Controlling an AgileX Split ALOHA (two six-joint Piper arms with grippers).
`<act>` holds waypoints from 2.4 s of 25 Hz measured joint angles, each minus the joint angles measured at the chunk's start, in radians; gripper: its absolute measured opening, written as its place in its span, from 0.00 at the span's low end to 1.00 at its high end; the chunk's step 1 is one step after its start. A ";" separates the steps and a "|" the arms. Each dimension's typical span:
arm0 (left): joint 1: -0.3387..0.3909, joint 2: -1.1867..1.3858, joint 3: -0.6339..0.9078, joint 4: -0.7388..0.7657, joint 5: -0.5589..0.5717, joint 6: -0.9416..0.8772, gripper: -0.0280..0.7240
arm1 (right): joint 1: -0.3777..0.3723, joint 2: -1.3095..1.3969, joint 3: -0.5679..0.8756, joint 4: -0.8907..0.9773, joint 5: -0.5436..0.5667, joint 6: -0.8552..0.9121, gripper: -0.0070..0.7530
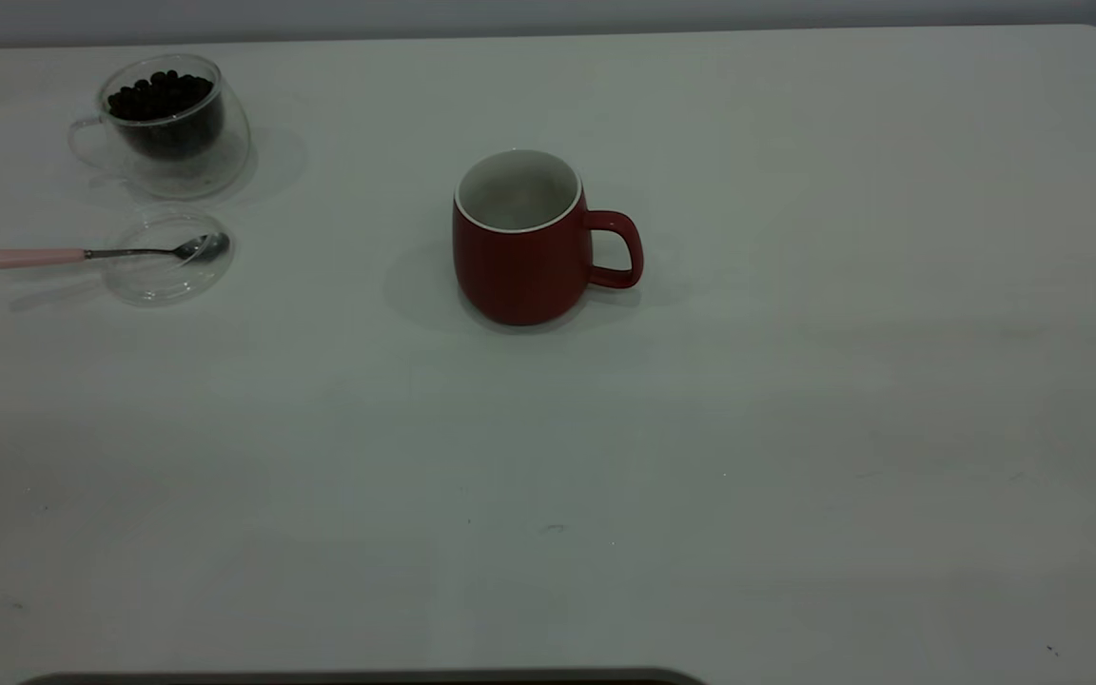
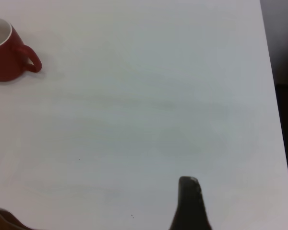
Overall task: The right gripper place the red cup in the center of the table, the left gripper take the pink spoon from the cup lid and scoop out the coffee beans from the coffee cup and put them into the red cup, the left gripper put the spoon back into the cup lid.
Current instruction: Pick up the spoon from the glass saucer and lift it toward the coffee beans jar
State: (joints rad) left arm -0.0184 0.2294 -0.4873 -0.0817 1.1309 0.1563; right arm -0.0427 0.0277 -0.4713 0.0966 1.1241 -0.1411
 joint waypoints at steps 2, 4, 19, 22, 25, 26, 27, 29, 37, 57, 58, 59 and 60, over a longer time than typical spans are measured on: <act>0.000 0.000 0.000 0.000 0.000 0.000 0.80 | 0.000 0.000 0.000 0.000 0.000 0.000 0.79; 0.000 0.000 0.000 0.000 0.000 0.000 0.80 | 0.000 0.000 0.000 0.000 0.000 0.000 0.79; 0.000 0.000 0.000 0.000 0.000 0.000 0.80 | 0.000 0.000 0.000 0.000 0.000 0.000 0.79; 0.000 0.000 0.000 0.000 0.000 0.000 0.80 | 0.000 0.000 0.000 0.000 0.000 0.000 0.79; 0.000 0.000 0.000 0.000 0.000 0.000 0.80 | 0.000 0.000 0.000 0.000 0.000 0.000 0.79; 0.000 0.000 0.000 0.000 0.000 0.000 0.80 | 0.000 0.000 0.000 0.000 0.000 0.000 0.79; 0.000 0.000 0.000 0.000 0.000 0.000 0.80 | 0.000 0.000 0.000 0.000 0.000 0.000 0.79; 0.000 0.000 0.000 -0.002 -0.003 -0.007 0.80 | 0.000 0.000 0.000 0.000 0.000 0.000 0.79; 0.000 0.248 -0.219 -0.001 -0.020 -0.044 0.80 | 0.000 0.000 0.000 0.000 0.001 0.000 0.79; 0.118 1.109 -0.391 -0.259 -0.417 0.024 0.99 | 0.000 0.000 0.000 0.000 0.001 0.000 0.79; 0.148 1.128 -0.391 -0.286 -0.417 0.062 0.99 | 0.000 0.000 0.000 0.000 0.001 0.000 0.79; 0.184 1.150 -0.391 -0.324 -0.418 0.112 0.99 | 0.000 0.000 0.000 0.000 0.001 0.000 0.79; 0.222 1.173 -0.391 -0.362 -0.418 0.162 0.99 | 0.000 0.000 0.000 0.000 0.001 0.000 0.79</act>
State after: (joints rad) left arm 0.2037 1.4026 -0.8783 -0.4438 0.7128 0.3184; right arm -0.0427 0.0273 -0.4713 0.0966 1.1251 -0.1411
